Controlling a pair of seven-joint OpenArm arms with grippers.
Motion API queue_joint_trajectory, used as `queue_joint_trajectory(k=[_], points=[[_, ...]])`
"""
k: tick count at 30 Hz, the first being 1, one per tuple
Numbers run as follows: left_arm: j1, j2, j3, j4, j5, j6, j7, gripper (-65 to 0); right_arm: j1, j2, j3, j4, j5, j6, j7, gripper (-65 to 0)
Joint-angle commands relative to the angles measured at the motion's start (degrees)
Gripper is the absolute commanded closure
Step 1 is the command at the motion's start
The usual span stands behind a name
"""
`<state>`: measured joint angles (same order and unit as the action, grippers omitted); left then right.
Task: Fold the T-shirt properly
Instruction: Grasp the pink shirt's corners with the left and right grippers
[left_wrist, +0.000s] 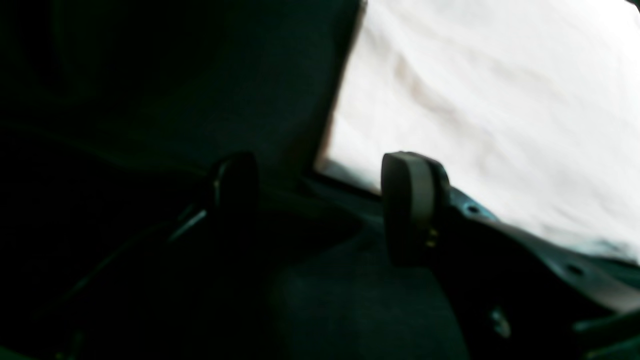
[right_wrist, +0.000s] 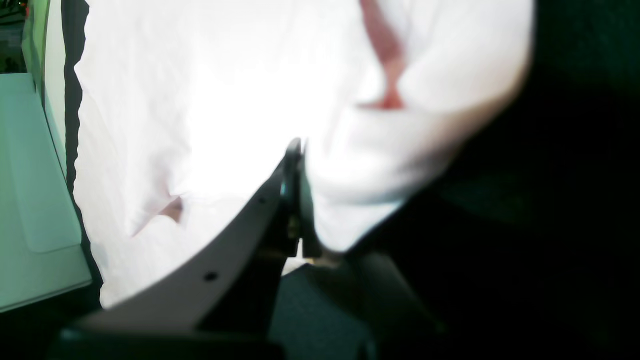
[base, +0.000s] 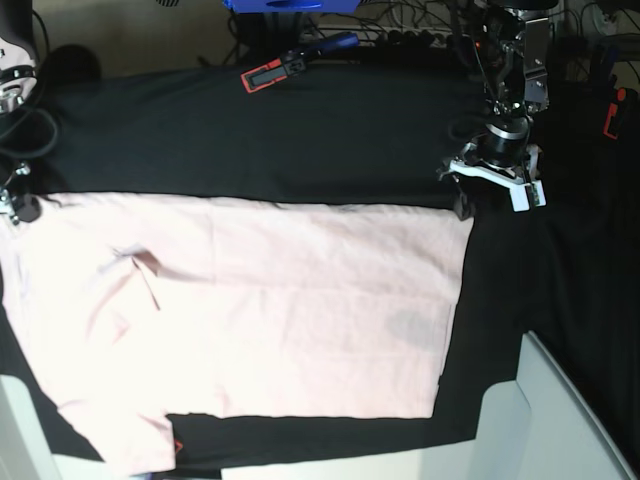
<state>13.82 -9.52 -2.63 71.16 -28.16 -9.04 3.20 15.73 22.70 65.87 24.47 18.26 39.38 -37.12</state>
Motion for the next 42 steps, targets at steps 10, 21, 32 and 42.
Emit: queue_joint_trajectory(k=[10,21,32,42], points=[[-5.3,0.2,-0.3,0.5,-0.3,-0.1,-1.6,-39.1,0.7,1.5,-0.2,0.7,0.9,0.6,0.3,0.0],[-9.7,0.2,-0.3,-9.7,-0.3,-0.1,-1.5,-39.1,0.6,1.5,-0.2,0.7,0.9,0.6,0.3,0.0],[-11.3,0.7,0.4,-13.1,-0.3,-0.1,-1.6,-39.1,0.6,1.5,-0.2,0.7,0.9,0.6,0.3,0.0],[-11.6,4.5,0.5,-13.3,-0.2,-0.2,-1.5,-39.1,0.6,1.5,-0.2,0.7,0.9,0.6,0.3,0.0]])
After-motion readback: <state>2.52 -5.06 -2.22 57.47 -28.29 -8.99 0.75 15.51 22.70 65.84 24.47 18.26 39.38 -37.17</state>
